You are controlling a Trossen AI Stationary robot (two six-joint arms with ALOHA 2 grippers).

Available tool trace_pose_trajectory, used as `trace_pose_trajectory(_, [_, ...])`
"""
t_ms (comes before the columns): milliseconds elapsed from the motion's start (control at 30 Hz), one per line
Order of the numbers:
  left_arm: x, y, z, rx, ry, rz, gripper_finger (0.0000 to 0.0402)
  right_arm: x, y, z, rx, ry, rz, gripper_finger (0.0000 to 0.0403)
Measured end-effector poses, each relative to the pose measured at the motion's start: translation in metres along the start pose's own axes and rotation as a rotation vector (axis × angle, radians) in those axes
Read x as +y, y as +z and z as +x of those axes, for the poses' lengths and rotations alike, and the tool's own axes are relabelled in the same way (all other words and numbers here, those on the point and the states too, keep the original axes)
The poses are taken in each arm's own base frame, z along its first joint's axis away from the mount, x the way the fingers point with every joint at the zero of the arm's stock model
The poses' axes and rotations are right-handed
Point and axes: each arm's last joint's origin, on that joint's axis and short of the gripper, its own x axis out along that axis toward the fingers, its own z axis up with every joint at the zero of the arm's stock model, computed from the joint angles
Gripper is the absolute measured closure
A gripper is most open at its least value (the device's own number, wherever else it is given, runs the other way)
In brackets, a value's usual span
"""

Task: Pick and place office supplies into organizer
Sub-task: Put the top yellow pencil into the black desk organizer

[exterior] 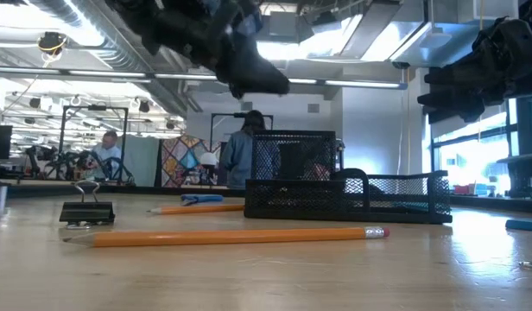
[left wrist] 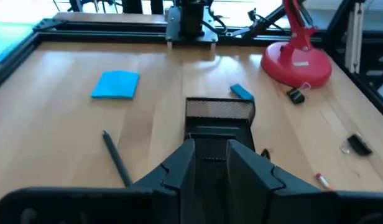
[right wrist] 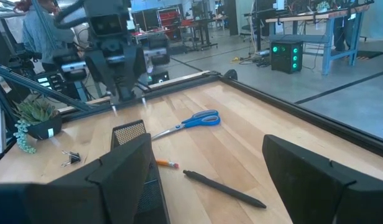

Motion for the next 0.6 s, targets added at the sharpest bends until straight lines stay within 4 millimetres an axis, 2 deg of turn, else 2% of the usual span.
trace_pose_trajectory(100, [-0.005, 0.000, -0.012, 0.060, -0.010, -0.002, 0.0315, 0.000, 0.000, 0.000, 0.000, 0.000, 0.000, 0.0092])
trace_pose_trajectory(267, [-0.015, -0.013, -0.024, 0.242, 0.024, -0.055, 0.0315, 0.000, 0.000, 0.000, 0.000, 0.000, -0.019, 0.0092])
trace_pose_trajectory(400, [-0.023, -0.024, -0.026, 0.354, 0.099, -0.073, 0.0315, 0.000, 0.000, 0.000, 0.000, 0.000, -0.022, 0.0092])
trace_pose_trajectory(600, [-0.035, -0.035, -0.020, 0.436, 0.101, -0.135, 0.0315, 0.000, 0.000, 0.000, -0.001, 0.000, -0.020, 0.0092])
